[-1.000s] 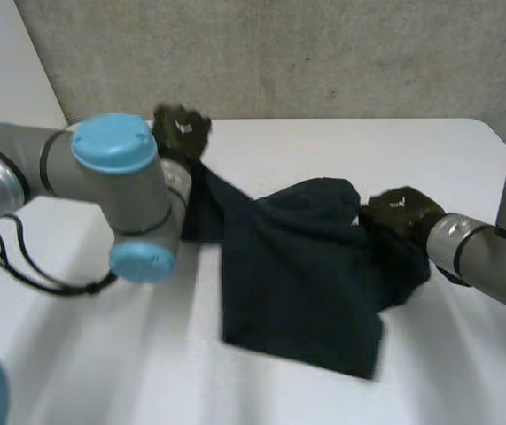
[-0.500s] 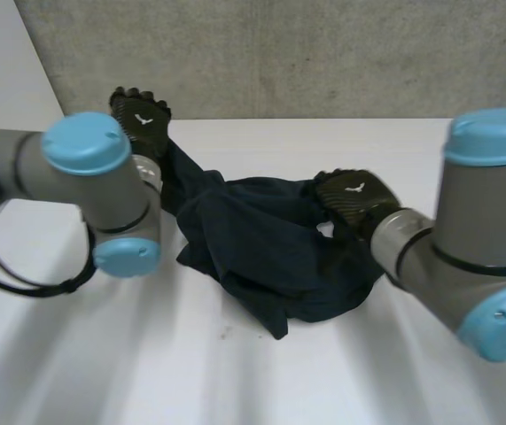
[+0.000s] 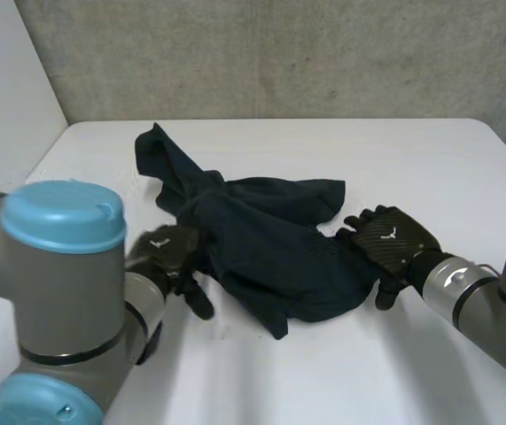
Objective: Fold the shorts.
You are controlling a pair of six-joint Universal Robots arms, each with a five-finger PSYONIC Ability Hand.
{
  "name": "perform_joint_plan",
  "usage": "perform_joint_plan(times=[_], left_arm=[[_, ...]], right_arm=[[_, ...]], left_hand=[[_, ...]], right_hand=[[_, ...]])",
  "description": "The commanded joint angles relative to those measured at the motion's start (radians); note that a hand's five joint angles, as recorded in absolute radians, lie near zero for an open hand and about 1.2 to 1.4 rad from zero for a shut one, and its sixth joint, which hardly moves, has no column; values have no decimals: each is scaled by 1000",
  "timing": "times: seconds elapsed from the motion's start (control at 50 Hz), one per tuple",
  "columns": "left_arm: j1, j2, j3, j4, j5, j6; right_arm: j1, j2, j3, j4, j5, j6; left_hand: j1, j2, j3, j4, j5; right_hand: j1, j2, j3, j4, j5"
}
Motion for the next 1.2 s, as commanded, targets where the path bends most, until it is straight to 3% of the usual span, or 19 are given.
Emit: perform_joint_plan(times=[0.02,0.12,0.2,0.3,0.46,0.54,0.62,0.64,0.7,0.78,0.86,0.98,1.0,1.02,1.04,1.06,1.08,1.1,1.2], left_arm=[[-18,-143,134,-3,75,-116],[-29,-233,233,-9,72,-161],[-24,-291,305,-17,66,-165],[-15,-357,390,-35,40,-184],[38,-254,468,-148,40,-155],[80,-114,477,-207,52,20],[83,-23,458,-225,68,345],[83,3,429,-230,65,488],[80,20,355,-225,57,699],[80,14,263,-190,58,879],[80,-37,217,-57,57,899],[92,-176,232,143,17,914],[92,-192,237,160,8,914],[92,-215,247,180,-12,914],[92,-222,252,184,-23,914],[91,-226,255,184,-33,913],[91,-227,256,184,-44,913],[88,-224,255,184,-69,908],[94,-137,215,190,-136,885]], right_arm=[[-3,116,8,-134,-16,9],[3,150,5,-186,-10,8],[5,156,-4,-232,7,12],[3,135,-16,-237,25,49],[6,-66,-74,-144,30,54],[8,-141,-161,-9,28,52],[11,-151,-289,173,31,52],[12,-147,-320,224,34,52],[46,-118,-418,376,51,54],[129,13,-541,505,90,55],[192,135,-619,542,137,69],[207,349,-734,542,218,112],[210,392,-766,542,249,124],[213,406,-780,542,264,129],[215,415,-789,542,277,135],[216,417,-795,541,290,141],[222,414,-794,530,303,155],[226,408,-789,521,306,166],[219,301,-696,429,283,241]], left_hand=[[90,92,97,97,92],[90,92,97,97,92],[254,255,260,260,255],[1072,1073,1079,1078,1074],[1074,1075,1080,1080,1075],[1074,1075,1080,1080,1075],[1074,1075,1080,1080,1075],[1074,1075,1080,1080,1075],[1074,1075,1080,1080,1075],[1074,1075,1080,1080,1075],[1074,1075,1080,1080,1075],[793,794,799,799,794],[658,660,665,664,660],[334,336,341,341,336],[227,228,233,233,228],[153,154,159,159,154],[97,98,103,103,98],[15,16,21,21,16],[-88,-87,-82,-82,-87]], right_hand=[[151,135,128,121,109],[429,413,407,399,388],[1174,1158,1152,1145,1133],[1190,1173,1167,1160,1148],[1190,1173,1167,1160,1148],[1190,1173,1167,1160,1148],[1190,1173,1167,1160,1148],[1190,1173,1167,1160,1148],[1190,1173,1167,1160,1148],[1190,1173,1167,1160,1148],[1190,1173,1167,1160,1148],[1190,1173,1167,1160,1148],[1190,1173,1167,1160,1148],[1190,1173,1167,1160,1148],[1153,1137,1130,1123,1111],[879,863,856,849,837],[362,346,339,332,320],[183,166,160,153,141],[78,62,55,48,36]])
